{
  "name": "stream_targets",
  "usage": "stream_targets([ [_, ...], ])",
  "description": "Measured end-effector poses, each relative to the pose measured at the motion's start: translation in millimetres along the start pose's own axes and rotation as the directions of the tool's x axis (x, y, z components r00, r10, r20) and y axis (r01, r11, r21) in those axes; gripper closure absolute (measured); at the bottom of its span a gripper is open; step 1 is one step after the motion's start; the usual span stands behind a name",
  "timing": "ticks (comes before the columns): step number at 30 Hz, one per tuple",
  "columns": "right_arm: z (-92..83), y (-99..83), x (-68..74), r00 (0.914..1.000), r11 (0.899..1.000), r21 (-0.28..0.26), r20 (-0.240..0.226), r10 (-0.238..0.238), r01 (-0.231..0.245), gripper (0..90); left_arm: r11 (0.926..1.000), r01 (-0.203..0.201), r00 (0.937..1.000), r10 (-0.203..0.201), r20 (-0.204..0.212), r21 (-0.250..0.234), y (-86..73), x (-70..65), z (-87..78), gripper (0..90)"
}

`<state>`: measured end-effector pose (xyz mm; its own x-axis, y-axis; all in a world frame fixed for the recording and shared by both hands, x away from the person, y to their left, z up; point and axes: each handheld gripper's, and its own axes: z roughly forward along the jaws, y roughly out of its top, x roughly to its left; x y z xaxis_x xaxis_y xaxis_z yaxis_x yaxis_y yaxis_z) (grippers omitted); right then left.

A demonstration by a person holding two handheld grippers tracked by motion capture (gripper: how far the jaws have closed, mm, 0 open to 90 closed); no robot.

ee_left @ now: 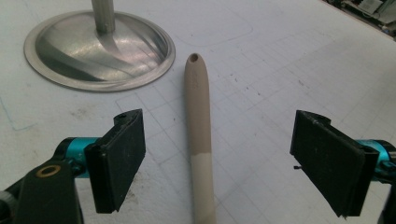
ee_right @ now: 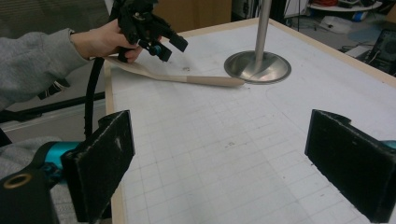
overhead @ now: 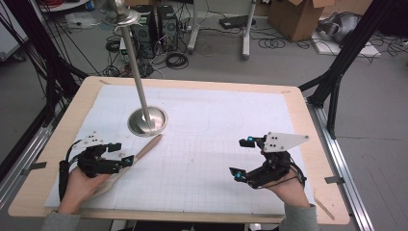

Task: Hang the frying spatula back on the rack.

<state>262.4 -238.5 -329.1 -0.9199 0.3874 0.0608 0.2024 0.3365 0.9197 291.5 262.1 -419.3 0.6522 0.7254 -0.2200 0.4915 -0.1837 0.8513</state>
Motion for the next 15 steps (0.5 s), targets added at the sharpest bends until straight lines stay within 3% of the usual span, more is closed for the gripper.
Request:
stream_targets([
  [15, 0.4, -0.3, 0.8, 1.0, 1.0, 0.006, -0.002, 0.001, -0.001, 7.2, 0.9992, -0.005, 0.9998, 0.004, 0.022, 0.039, -13.5, 4.9, 2.2, 23.5],
])
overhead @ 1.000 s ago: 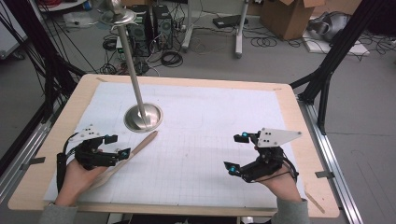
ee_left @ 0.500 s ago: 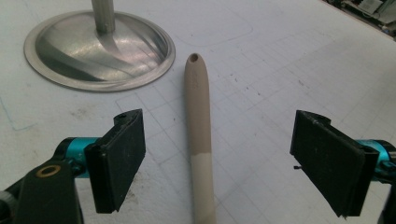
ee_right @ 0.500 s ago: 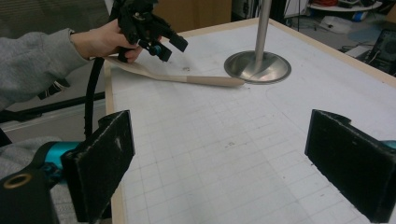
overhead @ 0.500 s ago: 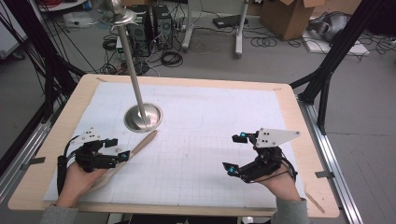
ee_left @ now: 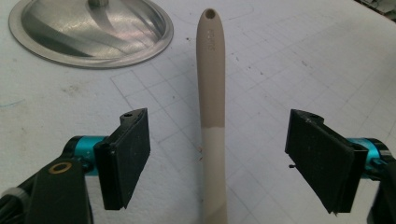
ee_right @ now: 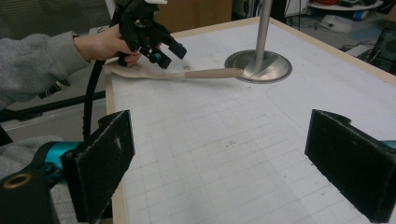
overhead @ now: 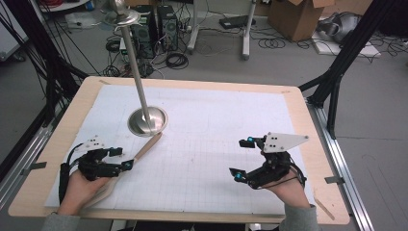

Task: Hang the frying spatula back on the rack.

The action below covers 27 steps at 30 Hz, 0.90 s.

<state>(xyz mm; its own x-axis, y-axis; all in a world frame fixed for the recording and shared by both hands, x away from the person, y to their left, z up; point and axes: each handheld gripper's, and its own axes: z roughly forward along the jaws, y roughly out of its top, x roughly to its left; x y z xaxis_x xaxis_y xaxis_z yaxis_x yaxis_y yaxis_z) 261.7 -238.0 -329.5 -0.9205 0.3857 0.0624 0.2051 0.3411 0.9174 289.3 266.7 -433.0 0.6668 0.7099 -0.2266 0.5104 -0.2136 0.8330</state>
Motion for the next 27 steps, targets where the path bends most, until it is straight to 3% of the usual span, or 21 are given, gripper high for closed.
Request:
stream_targets([
  [11, 0.4, -0.3, 0.1, 1.0, 1.0, 0.005, -0.001, 0.0, 0.0, 7.2, 0.9954, -0.073, 0.997, 0.074, -0.023, 0.062, -7.1, 0.4, 4.0, 29.7],
  [16, 0.7, -0.3, 0.3, 1.0, 1.0, 0.004, 0.001, -0.003, 0.003, 7.2, 0.9954, -0.069, 0.9974, 0.07, -0.016, 0.067, -7.9, -0.4, 5.0, 29.5],
  [27, 0.9, -0.6, 1.0, 1.0, 1.0, 0.012, -0.008, 0.0, 0.0, 7.2, 0.9898, -0.104, 0.9943, 0.106, -0.016, 0.098, -9.8, -3.8, 8.8, 37.0],
])
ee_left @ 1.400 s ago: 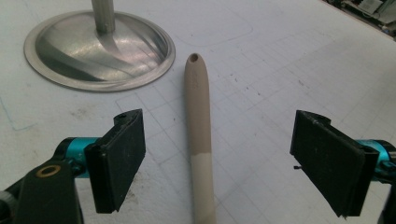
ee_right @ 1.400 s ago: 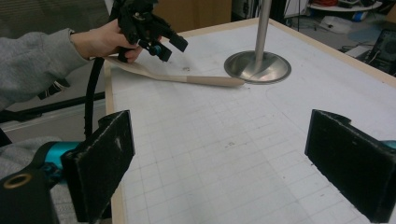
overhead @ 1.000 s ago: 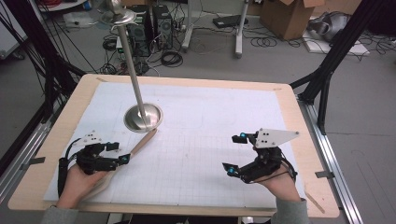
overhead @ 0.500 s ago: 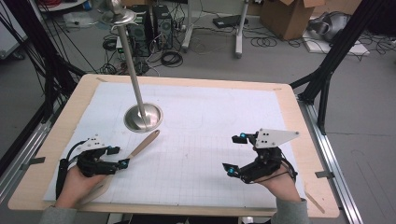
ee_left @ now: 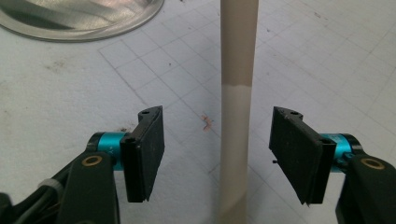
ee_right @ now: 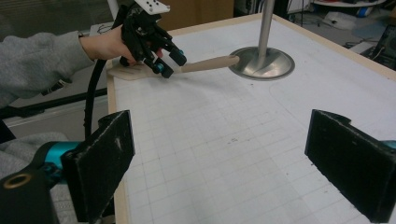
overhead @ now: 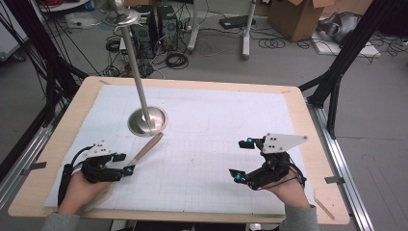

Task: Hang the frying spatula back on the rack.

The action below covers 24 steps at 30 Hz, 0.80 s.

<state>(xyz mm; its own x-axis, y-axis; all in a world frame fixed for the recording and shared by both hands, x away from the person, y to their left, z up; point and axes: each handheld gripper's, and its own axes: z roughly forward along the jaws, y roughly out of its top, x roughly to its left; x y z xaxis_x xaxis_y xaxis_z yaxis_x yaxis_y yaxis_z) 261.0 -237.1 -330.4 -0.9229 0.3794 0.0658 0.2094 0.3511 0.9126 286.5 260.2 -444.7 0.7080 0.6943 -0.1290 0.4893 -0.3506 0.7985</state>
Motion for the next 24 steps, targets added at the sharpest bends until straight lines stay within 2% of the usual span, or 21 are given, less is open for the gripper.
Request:
stream_targets([
  [5, 0.2, 0.0, 0.2, 1.0, 1.0, 0.002, 0.001, -0.001, 0.001, 7.2, 0.9998, -0.011, 0.9999, 0.011, -0.004, 0.019, 0.0, -1.6, 1.8, 41.1],
  [10, 0.5, -0.1, 0.0, 1.0, 1.0, 0.004, 0.003, -0.006, 0.006, 7.2, 0.9981, -0.045, 0.9987, 0.046, -0.02, 0.043, 0.5, -4.8, 3.4, 48.5],
  [14, 0.1, 0.0, 0.4, 1.0, 1.0, 0.002, 0.003, -0.007, 0.007, 7.2, 0.9984, -0.021, 0.9995, 0.022, -0.021, 0.053, 0.2, -3.7, 3.7, 53.4],
  [20, -0.3, -0.1, 0.6, 1.0, 1.0, 0.004, 0.003, -0.004, 0.004, 7.2, 0.9979, -0.032, 0.9989, 0.034, -0.032, 0.057, 0.2, -5.1, 4.0, 58.8],
  [24, 0.5, -0.1, 0.7, 1.0, 1.0, 0.003, 0.002, -0.008, 0.008, 7.2, 0.9973, -0.043, 0.9988, 0.045, -0.019, 0.059, 0.2, -5.3, 4.0, 63.3],
])
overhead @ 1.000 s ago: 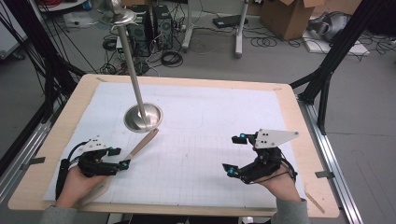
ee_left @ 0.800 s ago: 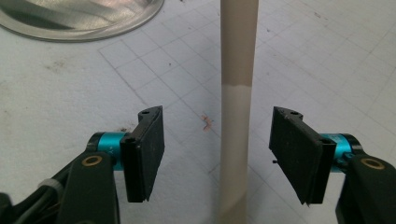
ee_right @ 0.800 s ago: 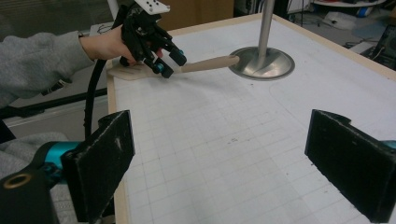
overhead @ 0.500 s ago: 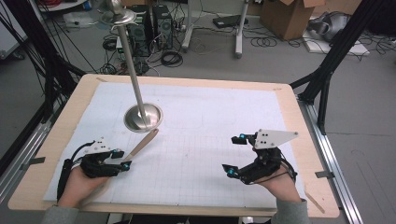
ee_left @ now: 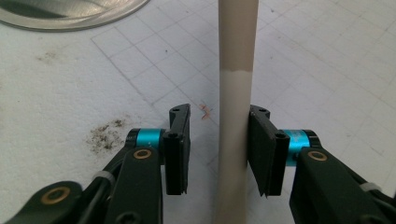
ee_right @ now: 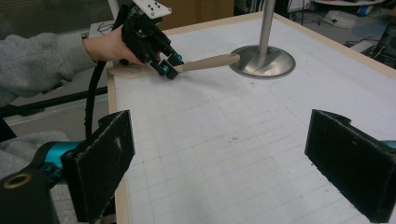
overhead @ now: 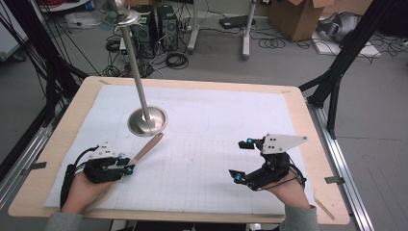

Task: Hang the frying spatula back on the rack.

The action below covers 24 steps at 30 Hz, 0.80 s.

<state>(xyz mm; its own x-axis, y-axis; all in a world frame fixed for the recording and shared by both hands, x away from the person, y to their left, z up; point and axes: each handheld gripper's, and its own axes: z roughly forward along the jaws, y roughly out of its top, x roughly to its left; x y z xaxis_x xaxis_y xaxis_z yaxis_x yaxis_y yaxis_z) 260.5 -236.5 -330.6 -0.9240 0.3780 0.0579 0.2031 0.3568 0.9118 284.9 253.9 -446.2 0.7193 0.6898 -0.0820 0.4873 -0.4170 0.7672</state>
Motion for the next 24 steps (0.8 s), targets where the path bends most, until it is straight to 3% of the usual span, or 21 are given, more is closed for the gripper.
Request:
stream_targets([
  [6, 0.9, -0.1, 0.2, 1.0, 1.0, 0.005, 0.002, 0.001, -0.001, 7.2, 0.9991, -0.042, 0.9991, 0.042, 0.005, 0.007, 0.7, -3.9, 0.8, 76.4],
  [8, 1.2, -0.1, 0.3, 1.0, 1.0, 0.007, 0.0, 0.002, -0.002, 7.2, 0.9997, -0.023, 0.9997, 0.023, 0.008, 0.003, 0.5, -3.8, 0.9, 77.0],
  [18, 0.9, -0.1, 0.2, 1.0, 1.0, 0.005, 0.001, 0.001, -0.001, 7.2, 0.9999, -0.004, 0.9999, 0.004, 0.014, 0.011, 1.4, -1.7, 0.7, 77.4],
  [24, 0.3, -0.2, 0.0, 1.0, 1.0, 0.002, 0.0, -0.002, 0.002, 7.2, 0.9999, 0.007, 1.0, -0.007, -0.003, -0.008, 4.5, -1.6, -1.2, 77.4],
])
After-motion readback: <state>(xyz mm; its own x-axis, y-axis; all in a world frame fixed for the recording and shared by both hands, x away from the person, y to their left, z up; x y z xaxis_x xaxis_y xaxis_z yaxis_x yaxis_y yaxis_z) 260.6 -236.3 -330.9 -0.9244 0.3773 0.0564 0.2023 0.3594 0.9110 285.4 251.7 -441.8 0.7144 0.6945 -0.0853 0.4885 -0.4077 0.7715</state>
